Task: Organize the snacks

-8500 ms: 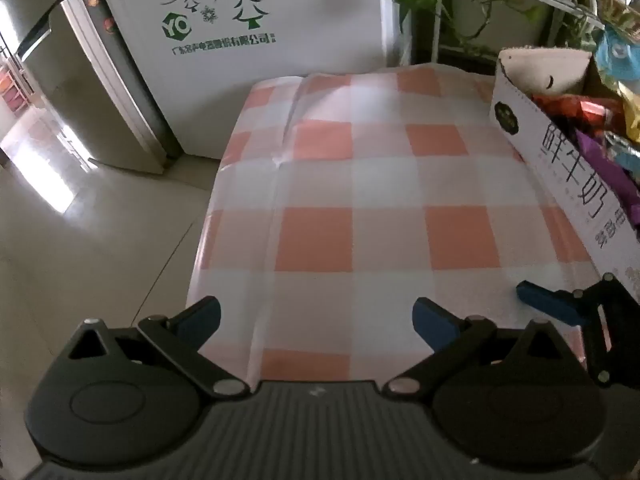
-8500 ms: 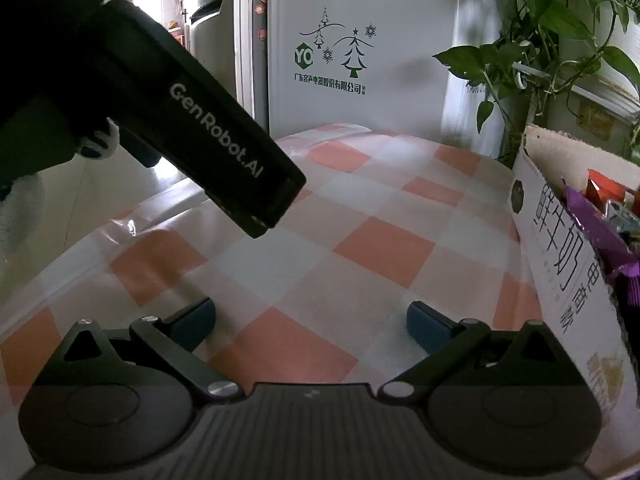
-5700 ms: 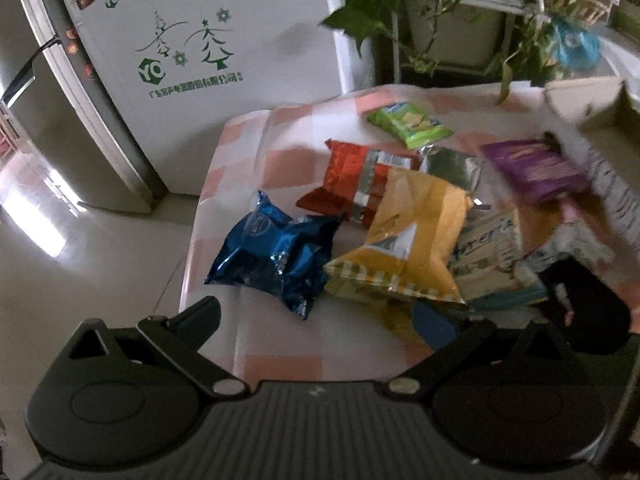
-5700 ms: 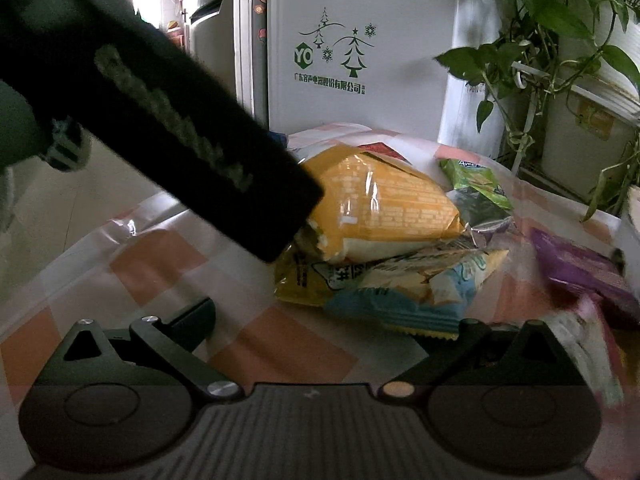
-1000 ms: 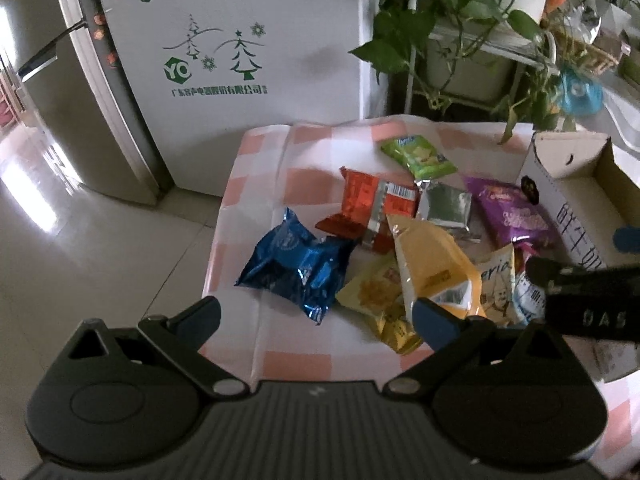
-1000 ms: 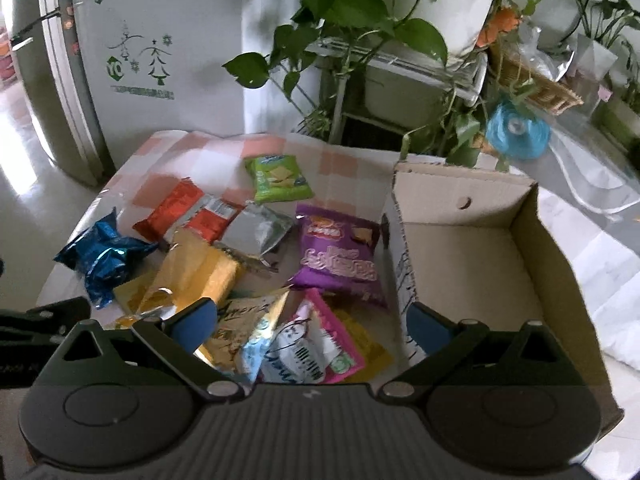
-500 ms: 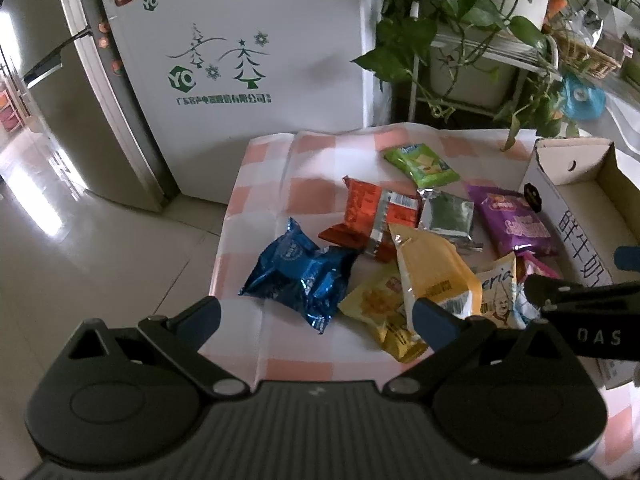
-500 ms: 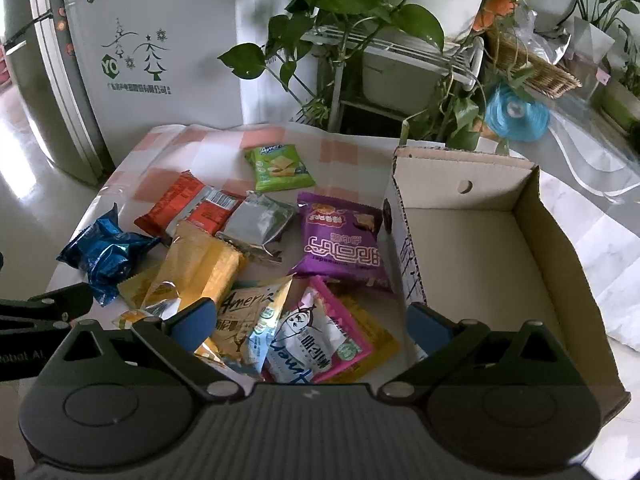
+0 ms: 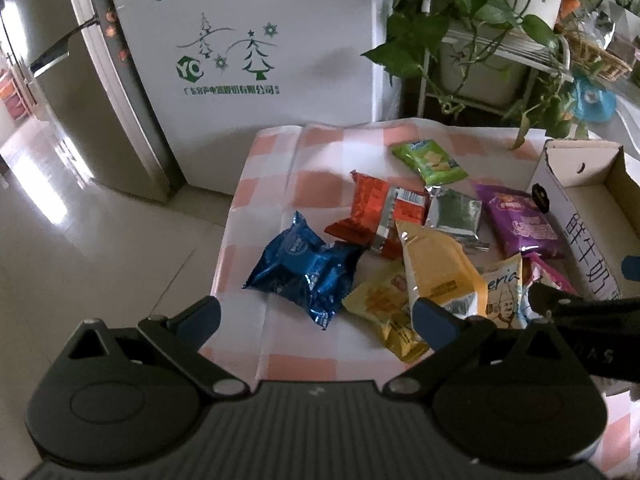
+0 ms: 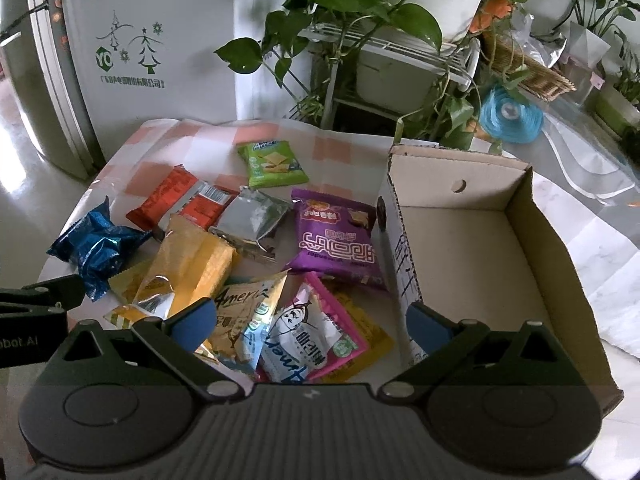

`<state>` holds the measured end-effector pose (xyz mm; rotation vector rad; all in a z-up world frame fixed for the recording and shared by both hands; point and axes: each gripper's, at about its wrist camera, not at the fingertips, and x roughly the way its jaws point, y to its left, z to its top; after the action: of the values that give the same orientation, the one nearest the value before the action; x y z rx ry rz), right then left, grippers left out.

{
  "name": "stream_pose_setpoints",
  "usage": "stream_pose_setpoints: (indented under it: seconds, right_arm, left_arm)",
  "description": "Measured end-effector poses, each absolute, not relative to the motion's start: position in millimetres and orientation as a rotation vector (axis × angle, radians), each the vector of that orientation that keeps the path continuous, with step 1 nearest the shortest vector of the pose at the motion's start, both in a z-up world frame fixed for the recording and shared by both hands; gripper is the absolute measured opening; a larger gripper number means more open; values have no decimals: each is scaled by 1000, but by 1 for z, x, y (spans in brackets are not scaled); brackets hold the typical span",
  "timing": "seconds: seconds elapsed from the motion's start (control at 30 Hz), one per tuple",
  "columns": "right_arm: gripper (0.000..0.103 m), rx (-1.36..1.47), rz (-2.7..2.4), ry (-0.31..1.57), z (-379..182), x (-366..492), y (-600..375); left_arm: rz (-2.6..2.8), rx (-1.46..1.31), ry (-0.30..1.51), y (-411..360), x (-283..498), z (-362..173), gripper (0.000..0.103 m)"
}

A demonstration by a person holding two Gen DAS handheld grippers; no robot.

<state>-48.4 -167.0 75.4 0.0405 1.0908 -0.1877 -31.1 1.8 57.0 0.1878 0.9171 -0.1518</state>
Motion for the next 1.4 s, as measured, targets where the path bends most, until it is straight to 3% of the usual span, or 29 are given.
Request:
stream_pose_setpoints:
  seconds: [1.4]
  right_arm:
    - [102, 25, -233, 1080, 75, -47, -164]
  left_arm:
    - [-152, 199, 886, -3, -32, 59, 101]
